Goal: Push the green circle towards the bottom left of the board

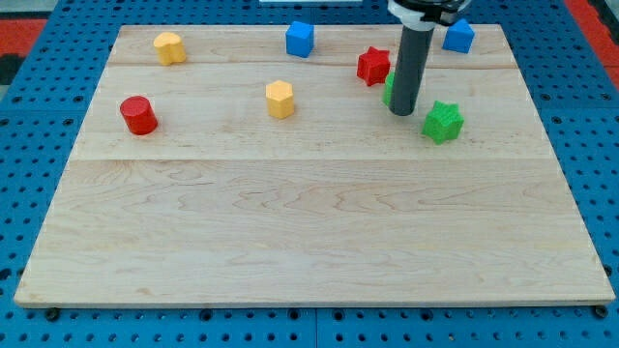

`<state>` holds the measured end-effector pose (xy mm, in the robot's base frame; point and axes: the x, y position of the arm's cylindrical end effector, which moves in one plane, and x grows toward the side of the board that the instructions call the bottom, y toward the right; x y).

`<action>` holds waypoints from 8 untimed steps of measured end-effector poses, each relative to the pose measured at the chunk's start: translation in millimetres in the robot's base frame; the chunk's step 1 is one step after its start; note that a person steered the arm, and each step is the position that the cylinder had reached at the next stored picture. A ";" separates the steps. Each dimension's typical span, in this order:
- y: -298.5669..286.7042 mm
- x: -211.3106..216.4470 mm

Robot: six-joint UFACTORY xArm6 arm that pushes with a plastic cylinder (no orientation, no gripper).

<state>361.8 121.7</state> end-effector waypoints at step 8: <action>23.3 -39.0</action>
<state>322.8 145.0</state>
